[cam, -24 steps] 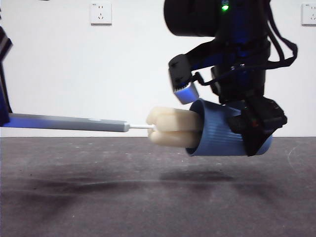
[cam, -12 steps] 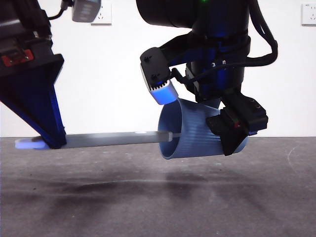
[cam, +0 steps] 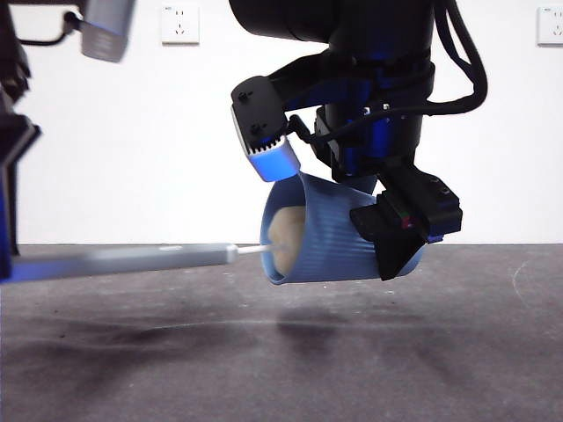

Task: Pick up the cup brush,pick up the cup,insert the brush into the cup,clean the cup,put the cup brush back,put the cup back to the fixed position on the table

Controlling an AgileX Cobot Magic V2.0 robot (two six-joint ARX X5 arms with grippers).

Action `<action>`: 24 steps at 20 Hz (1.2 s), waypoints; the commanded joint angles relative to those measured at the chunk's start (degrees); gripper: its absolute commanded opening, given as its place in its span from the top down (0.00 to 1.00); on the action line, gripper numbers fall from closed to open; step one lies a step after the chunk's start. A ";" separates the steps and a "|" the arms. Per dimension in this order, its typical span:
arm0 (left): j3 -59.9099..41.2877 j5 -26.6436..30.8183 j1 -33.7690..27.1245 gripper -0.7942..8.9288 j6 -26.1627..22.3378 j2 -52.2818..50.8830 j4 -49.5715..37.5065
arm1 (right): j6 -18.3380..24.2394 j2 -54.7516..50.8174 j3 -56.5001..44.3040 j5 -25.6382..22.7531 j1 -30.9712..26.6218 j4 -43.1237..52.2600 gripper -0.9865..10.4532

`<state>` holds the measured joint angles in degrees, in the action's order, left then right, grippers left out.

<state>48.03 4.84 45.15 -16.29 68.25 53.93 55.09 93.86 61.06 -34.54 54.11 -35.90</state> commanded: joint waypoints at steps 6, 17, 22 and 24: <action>0.15 0.09 -1.79 0.93 0.02 -6.43 8.02 | -0.15 0.66 0.20 0.04 -0.17 0.52 0.93; 0.15 -5.66 -1.64 0.93 -1.92 -1.79 -5.73 | -0.17 0.66 0.20 0.15 -0.04 0.79 0.93; 0.15 -7.87 -1.57 0.93 -1.29 2.97 -12.59 | -0.26 0.66 0.20 1.79 0.46 1.14 0.93; 0.15 -8.20 -1.57 0.93 -0.42 3.19 -13.92 | -0.28 0.66 0.20 1.79 0.48 1.18 0.93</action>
<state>48.01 -2.33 43.51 -17.34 71.37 42.87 55.09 93.86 61.06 -34.39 53.95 -35.97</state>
